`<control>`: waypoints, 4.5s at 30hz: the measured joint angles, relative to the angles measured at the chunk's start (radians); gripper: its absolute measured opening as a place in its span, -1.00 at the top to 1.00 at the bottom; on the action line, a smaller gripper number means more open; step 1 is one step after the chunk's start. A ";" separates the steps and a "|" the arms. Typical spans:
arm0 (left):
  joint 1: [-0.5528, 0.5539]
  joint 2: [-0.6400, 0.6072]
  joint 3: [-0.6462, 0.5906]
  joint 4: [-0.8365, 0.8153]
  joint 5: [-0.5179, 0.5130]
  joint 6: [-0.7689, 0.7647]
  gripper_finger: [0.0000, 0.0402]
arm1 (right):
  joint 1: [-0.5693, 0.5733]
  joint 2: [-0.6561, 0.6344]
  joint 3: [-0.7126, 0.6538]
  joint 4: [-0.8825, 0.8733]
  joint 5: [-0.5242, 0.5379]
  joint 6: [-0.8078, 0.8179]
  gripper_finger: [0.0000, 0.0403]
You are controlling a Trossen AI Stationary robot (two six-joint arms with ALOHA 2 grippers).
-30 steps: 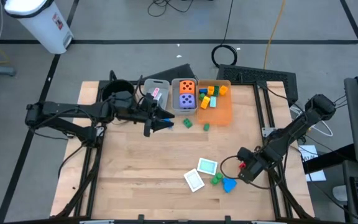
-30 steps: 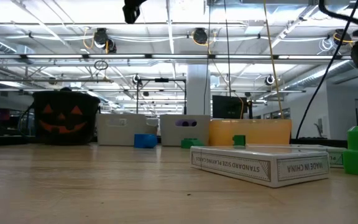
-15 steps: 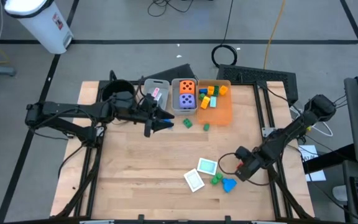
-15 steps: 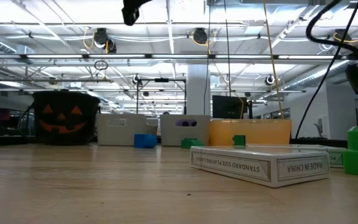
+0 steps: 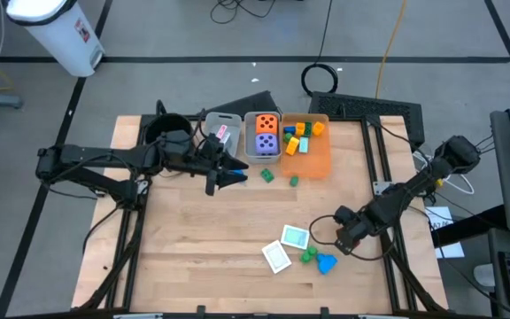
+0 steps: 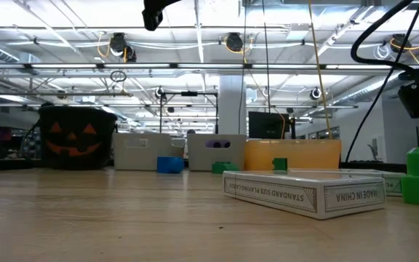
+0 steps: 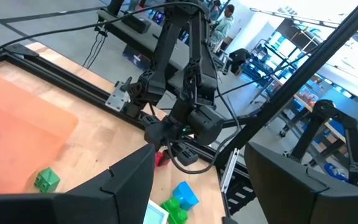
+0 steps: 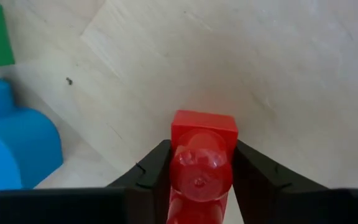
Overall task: Pick & Place Toys
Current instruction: Put the red game piece into the orange bin
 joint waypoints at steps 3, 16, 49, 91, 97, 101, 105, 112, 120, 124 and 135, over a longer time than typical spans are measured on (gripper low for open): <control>0.001 0.000 0.000 0.000 -0.005 0.001 -0.27 | -0.018 0.000 0.000 0.027 -0.028 -0.033 0.41; 0.004 0.000 0.000 0.001 -0.036 0.023 -0.27 | -0.172 -0.220 0.019 0.132 0.036 -0.106 0.41; 0.012 0.000 0.000 -0.023 -0.017 0.044 -0.27 | -0.865 0.155 0.936 -0.386 0.032 -0.958 0.41; 0.048 0.000 0.000 -0.055 0.070 0.091 -0.27 | -1.322 0.560 0.865 -0.365 0.140 -0.915 0.41; 0.049 0.000 0.000 -0.055 0.079 0.099 -0.27 | -1.312 0.561 0.817 -0.287 0.140 -0.894 0.41; 0.049 0.000 0.000 -0.055 0.079 0.098 -0.27 | -1.311 0.561 0.790 -0.237 0.119 -0.893 0.41; 0.049 0.000 0.000 -0.055 0.079 0.098 -0.27 | -1.312 0.560 0.763 -0.200 0.111 -0.889 0.41; 0.055 0.000 0.000 -0.055 0.079 0.098 -0.27 | -1.312 0.560 0.712 -0.152 0.111 -0.863 0.41; 0.069 0.000 0.000 -0.055 0.080 0.083 -0.27 | -1.324 0.561 0.662 -0.101 0.111 -0.809 0.41; 0.069 0.000 0.000 -0.055 0.083 0.079 -0.27 | -1.344 0.561 0.632 -0.091 0.112 -0.792 0.41; 0.074 0.000 0.000 -0.056 0.082 0.083 -0.27 | -1.372 0.564 0.627 -0.046 0.087 -0.775 0.41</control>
